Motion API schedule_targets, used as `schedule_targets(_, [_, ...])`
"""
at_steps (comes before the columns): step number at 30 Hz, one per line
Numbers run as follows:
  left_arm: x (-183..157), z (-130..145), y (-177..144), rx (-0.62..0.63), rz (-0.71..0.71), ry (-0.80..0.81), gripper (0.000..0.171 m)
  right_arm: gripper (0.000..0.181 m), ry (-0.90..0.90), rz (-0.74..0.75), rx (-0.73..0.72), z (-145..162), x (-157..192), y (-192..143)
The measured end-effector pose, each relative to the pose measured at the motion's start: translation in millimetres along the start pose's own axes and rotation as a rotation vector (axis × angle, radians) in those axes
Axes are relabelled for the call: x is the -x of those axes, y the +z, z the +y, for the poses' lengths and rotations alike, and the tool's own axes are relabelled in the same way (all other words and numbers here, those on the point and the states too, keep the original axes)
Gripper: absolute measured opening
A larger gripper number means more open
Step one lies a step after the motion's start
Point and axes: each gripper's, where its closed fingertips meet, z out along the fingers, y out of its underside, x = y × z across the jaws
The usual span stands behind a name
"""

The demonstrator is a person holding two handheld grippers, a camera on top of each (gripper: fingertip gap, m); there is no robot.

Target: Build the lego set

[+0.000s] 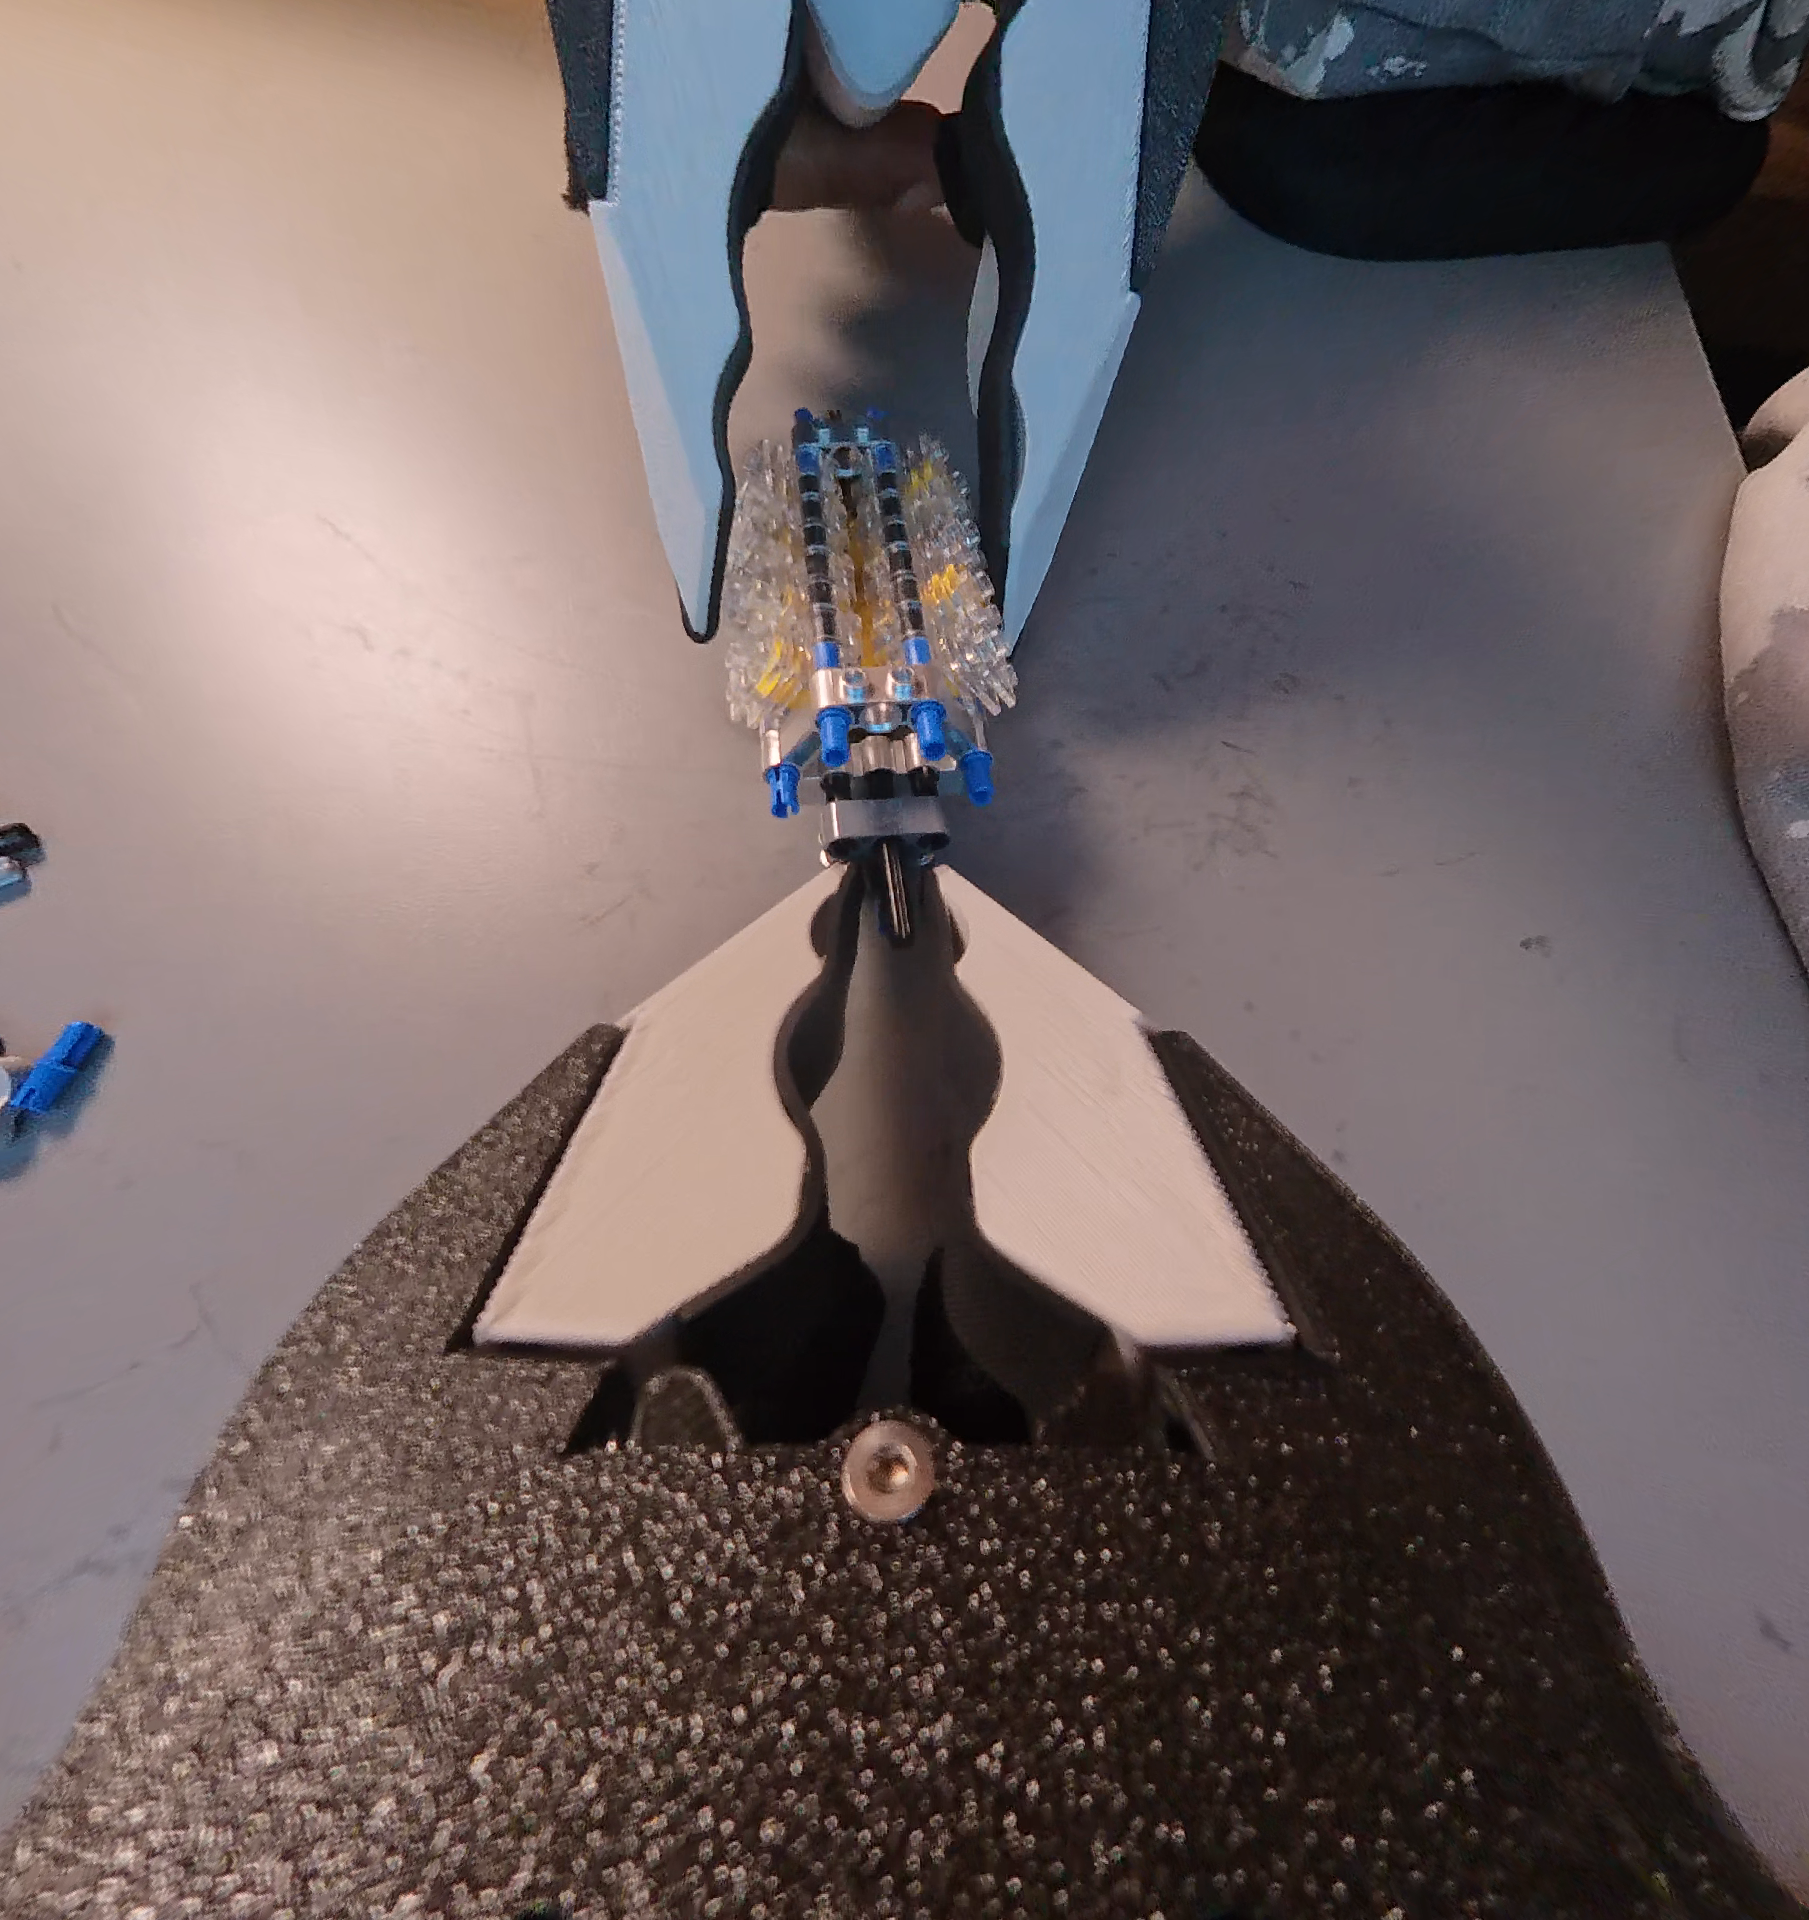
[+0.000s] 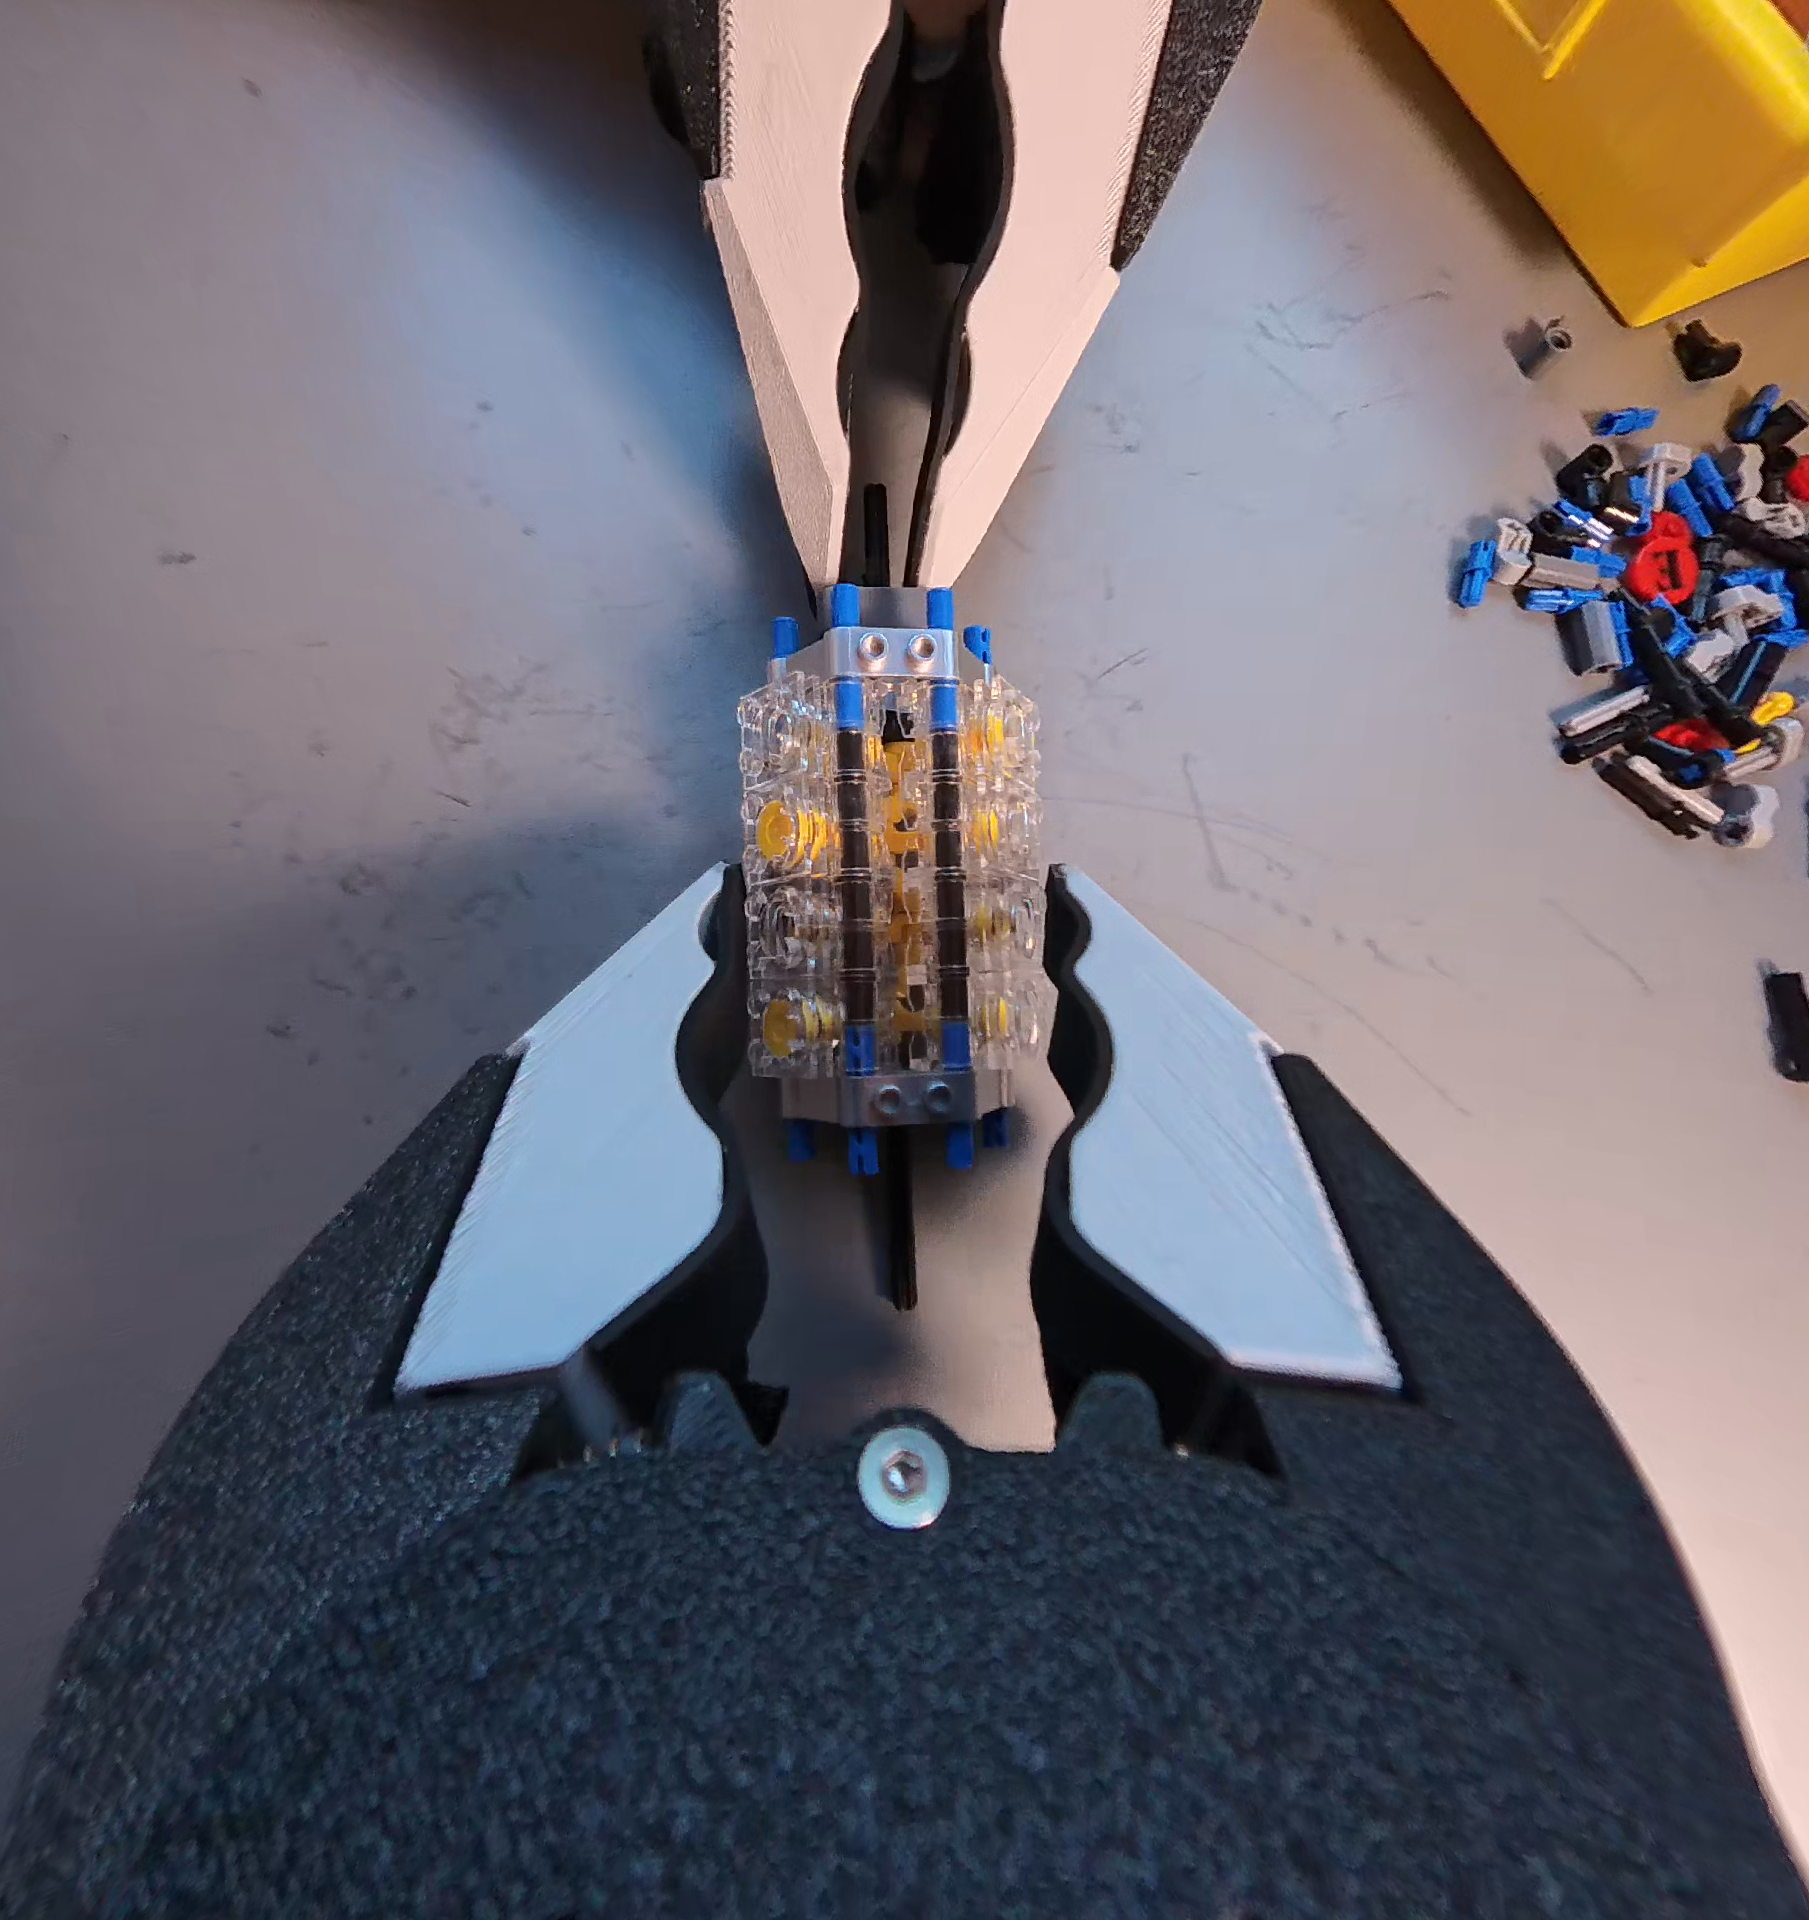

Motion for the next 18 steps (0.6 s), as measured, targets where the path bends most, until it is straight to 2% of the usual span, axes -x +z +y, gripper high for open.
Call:
schedule_targets(8, [2, 12, -3, 0.079, -0.010, -0.036, 0.013, 0.055, -0.024, 0.045, 0.046, -2, -1, 3])
schedule_targets(18, [3, 1, -7, 0.032, -0.025, -0.043, 0.012, 0.053, -0.007, 0.037, -0.009, -13, 1, 1])
